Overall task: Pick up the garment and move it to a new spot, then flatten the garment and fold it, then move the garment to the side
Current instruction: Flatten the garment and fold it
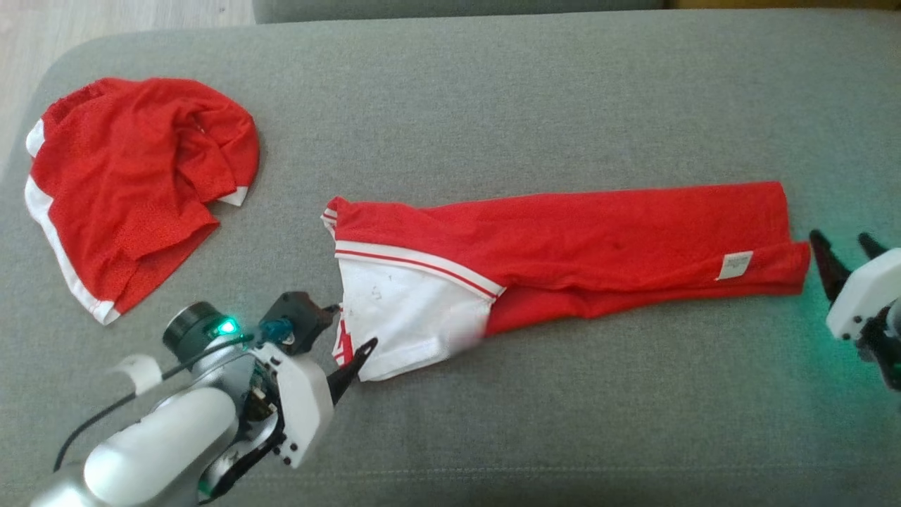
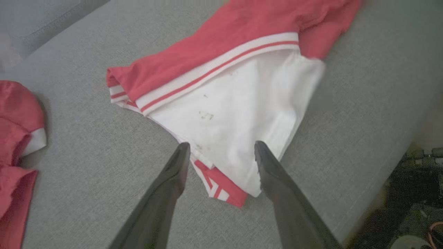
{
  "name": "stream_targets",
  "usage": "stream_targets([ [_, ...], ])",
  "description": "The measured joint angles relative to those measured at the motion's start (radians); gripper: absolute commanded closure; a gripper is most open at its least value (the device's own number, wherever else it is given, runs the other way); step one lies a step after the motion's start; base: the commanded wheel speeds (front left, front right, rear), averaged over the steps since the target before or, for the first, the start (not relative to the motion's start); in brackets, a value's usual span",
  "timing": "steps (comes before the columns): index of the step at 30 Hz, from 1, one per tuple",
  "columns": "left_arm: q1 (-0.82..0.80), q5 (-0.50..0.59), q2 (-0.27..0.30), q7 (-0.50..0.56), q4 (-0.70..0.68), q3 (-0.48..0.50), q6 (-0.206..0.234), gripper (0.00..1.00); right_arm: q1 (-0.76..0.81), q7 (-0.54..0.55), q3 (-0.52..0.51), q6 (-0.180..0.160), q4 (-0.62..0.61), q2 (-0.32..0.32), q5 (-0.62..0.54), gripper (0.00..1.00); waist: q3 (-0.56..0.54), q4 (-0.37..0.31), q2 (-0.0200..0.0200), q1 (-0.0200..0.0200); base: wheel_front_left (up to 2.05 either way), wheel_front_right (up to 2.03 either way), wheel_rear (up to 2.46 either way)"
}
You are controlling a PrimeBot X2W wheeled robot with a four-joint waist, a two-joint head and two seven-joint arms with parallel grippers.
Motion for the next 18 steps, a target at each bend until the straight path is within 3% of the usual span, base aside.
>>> stream_targets([
  [6, 0.046, -0.092, -0.035, -0.115, 0.004, 0.104, 0.075, 0.00, 0.000, -0.139, -0.070, 0.000, -0.003, 0.016, -0.021, 0.00, -0.024, -0.006, 0.0000, 0.0000, 0.00, 0.00, 0.00],
  [12, 0.103, -0.203, -0.099, -0.312, 0.021, 0.282, 0.170, 0.00, 0.045, -0.278, -0.146, 0.000, -0.075, 0.087, -0.028, 0.00, -0.046, -0.003, 0.0000, 0.0000, 0.00, 0.00, 0.00],
  [16, 0.177, -0.230, -0.175, -0.349, 0.017, 0.426, 0.184, 0.00, 0.123, -0.306, -0.204, 0.000, -0.154, 0.130, -0.076, 0.00, -0.060, -0.001, 0.0000, 0.0000, 0.00, 0.00, 0.00],
  [18, 0.226, -0.177, -0.226, -0.349, -0.013, 0.521, 0.179, 0.00, 0.167, -0.312, -0.235, 0.000, -0.203, 0.155, -0.110, 0.00, -0.065, 0.000, 0.0000, 0.0000, 0.00, 0.00, 0.00],
])
